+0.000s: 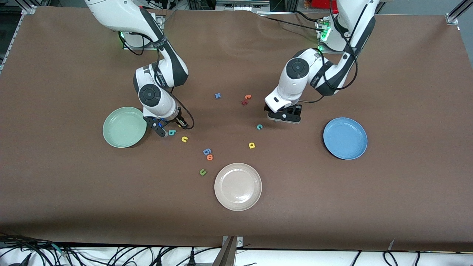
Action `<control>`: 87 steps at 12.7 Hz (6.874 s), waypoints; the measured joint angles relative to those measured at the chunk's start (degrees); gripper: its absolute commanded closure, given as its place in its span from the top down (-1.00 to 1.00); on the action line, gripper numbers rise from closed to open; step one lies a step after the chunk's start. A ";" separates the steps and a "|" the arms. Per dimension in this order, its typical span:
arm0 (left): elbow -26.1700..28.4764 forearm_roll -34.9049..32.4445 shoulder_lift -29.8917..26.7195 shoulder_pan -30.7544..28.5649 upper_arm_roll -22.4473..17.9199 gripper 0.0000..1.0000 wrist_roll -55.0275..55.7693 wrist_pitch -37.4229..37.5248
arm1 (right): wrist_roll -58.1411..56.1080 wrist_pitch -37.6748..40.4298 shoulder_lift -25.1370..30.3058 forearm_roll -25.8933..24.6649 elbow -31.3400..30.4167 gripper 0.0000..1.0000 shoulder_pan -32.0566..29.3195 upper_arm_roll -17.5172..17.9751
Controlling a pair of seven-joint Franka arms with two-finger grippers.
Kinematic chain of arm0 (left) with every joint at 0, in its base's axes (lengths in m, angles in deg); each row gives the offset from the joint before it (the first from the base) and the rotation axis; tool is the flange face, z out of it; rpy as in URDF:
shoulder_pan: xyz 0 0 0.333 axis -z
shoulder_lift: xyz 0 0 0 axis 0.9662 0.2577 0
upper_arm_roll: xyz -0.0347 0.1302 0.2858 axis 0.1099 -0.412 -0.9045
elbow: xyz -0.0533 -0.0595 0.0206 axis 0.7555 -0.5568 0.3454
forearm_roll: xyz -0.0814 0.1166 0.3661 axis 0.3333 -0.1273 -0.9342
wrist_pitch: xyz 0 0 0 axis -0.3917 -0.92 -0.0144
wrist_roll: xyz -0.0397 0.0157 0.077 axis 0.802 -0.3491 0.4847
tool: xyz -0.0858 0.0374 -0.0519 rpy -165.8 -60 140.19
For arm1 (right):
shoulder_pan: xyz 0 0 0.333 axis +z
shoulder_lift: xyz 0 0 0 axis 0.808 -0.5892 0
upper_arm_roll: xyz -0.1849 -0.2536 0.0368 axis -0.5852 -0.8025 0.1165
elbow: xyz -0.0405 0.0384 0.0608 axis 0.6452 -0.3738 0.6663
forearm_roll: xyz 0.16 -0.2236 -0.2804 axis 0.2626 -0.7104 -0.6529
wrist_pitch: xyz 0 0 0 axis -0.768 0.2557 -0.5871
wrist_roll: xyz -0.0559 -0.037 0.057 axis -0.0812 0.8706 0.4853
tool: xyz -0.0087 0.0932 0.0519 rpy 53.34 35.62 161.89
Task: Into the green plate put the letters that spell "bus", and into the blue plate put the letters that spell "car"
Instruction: 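Grasp the yellow 2 and cyan letter with the right and left grippers, then place the yellow 2 on the green plate with the right gripper, then release the cyan letter onto the blue plate while the right gripper reaches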
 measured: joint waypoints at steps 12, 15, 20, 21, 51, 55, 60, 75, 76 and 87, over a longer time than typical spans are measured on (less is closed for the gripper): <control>0.01 -2.60 5.22 0.14 0.00 0.65 0.24 -3.63 | -0.55 -5.36 -1.56 0.00 -1.09 -0.89 0.00 0.14; -0.12 -2.60 6.19 0.17 0.01 0.58 0.24 -3.72 | -1.74 -5.41 -1.52 0.00 -1.08 -1.00 0.00 0.18; -0.50 -2.60 6.97 0.28 0.01 0.32 0.24 -3.81 | -1.80 -3.02 -0.63 0.00 -0.25 -1.00 -0.02 -0.04; -0.52 -2.60 6.98 0.29 0.01 0.27 0.24 -3.82 | -1.82 0.44 0.41 -0.01 0.97 -1.00 -0.02 -0.55; -1.95 -2.60 6.94 0.82 0.13 -0.88 2.37 -1.63 | -53.90 20.04 -0.67 4.20 5.95 0.97 -6.38 -23.31; -10.67 -1.57 6.98 0.11 -0.19 -0.90 0.26 13.07 | -39.74 22.79 2.83 6.09 9.33 0.97 -3.07 -19.15; -20.00 4.46 6.98 -7.71 -0.60 -1.00 -19.36 27.70 | -26.42 13.72 -1.00 6.37 9.23 0.97 2.43 -13.81; -20.64 4.66 9.21 -25.07 -1.60 1.00 -47.01 30.83 | -25.51 3.45 -7.51 6.95 7.60 0.76 6.67 -13.15; -20.69 4.66 9.21 -25.06 -1.60 1.00 -47.04 30.83 | -25.51 3.43 -7.51 6.95 7.59 0.64 6.67 -13.15; -20.52 13.51 10.92 -11.17 0.15 1.00 -23.71 22.67 | -25.55 2.24 -6.79 7.20 7.04 -0.99 6.72 -13.23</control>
